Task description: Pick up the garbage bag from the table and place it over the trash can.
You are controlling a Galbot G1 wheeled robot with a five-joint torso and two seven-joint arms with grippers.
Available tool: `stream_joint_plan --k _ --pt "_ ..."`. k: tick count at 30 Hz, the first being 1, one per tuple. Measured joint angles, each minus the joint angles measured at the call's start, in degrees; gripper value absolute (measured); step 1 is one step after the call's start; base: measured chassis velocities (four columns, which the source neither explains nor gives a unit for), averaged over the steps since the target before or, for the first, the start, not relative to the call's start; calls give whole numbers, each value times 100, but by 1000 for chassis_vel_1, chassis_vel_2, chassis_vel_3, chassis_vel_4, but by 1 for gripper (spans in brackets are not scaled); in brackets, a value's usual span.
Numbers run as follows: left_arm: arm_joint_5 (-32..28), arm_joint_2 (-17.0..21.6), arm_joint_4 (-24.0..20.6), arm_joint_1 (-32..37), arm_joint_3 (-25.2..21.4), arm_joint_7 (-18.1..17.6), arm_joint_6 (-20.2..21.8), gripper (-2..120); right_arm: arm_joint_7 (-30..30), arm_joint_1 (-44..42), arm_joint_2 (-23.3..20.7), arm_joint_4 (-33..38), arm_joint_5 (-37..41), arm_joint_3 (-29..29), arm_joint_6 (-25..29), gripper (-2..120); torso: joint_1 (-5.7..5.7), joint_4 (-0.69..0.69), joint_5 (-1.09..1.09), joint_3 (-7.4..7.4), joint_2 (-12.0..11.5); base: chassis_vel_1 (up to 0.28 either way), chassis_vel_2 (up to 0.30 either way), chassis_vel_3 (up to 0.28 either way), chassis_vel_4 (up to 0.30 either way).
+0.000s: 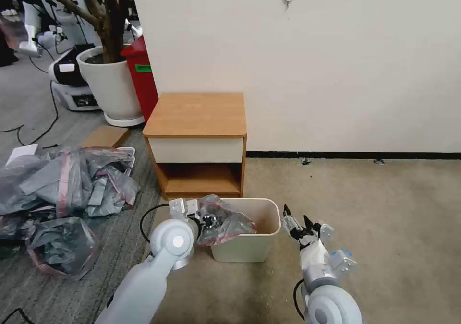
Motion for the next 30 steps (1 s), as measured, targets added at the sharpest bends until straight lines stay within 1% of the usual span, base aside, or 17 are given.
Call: stream_joint_plan --k 1,3,4,8,9,11,16,18,20,21,23,24,25,27,28,29,30 --pt "-1 2 4 -2 3 -1 0 41 0 -1 3 -3 -5 0 1 78 0 0 0 0 0 0 0 0 0" --pt "-5 4 12 -4 8 -5 0 30 0 -7 15 -13 -22 -3 8 77 0 0 0 0 0 0 0 0 0" --pt "-5 4 12 -4 8 -5 0 30 0 -7 15 -13 -22 -3 8 77 0 0 0 0 0 0 0 0 0" --pt "-9 10 22 -3 4 -17 0 12 0 -15 23 23 -48 -12 15 77 0 0 0 0 0 0 0 0 0" --pt "-9 10 22 -3 4 -17 0 12 0 -15 23 23 -48 -12 15 77 0 0 0 0 0 0 0 0 0" --pt "-6 25 24 1 -14 -18 0 5 -16 -29 18 87 -93 -13 19 77 0 0 0 0 0 0 0 0 0" --pt "13 56 8 20 -74 15 0 4 -171 -78 -48 234 -385 -10 96 77 0 0 0 0 0 0 0 0 0" --pt "55 72 -15 44 -106 82 0 4 -229 -101 -90 294 -513 -5 122 78 0 0 0 0 0 0 0 0 0" --pt "257 108 -62 101 -156 267 0 4 -433 -165 -228 470 -764 25 160 82 0 0 0 0 0 0 0 0 0" --pt "257 108 -62 101 -156 267 0 4 -433 -165 -228 470 -764 25 160 82 0 0 0 0 0 0 0 0 0" --pt "539 195 -113 170 -177 512 -84 4 -929 -260 -522 678 -1064 72 230 90 0 -1 1 0 0 0 0 0 0" --pt "686 259 -152 208 -179 649 -138 4 -1412 -296 -804 787 -1245 84 319 93 0 -1 0 -1 0 0 0 0 0" --pt "686 259 -152 208 -179 649 -138 4 -1412 -296 -804 787 -1245 84 319 93 0 -1 0 -1 0 0 0 0 0" --pt "848 366 -238 269 -188 855 -241 4 -2073 -265 -1303 935 -1445 19 366 96 0 -1 0 0 0 0 0 0 0" --pt "894 401 -284 298 -198 919 -268 4 -2294 -191 -1521 985 -1486 -63 339 96 0 -1 0 -1 0 0 0 0 0" --pt "894 401 -284 298 -198 919 -268 4 -2294 -191 -1521 985 -1486 -63 339 96 0 -1 0 -1 0 0 0 0 0" --pt "946 427 -329 330 -211 983 -299 4 -2469 -83 -1724 1030 -1510 -178 270 96 0 0 -1 0 0 0 0 0 0"
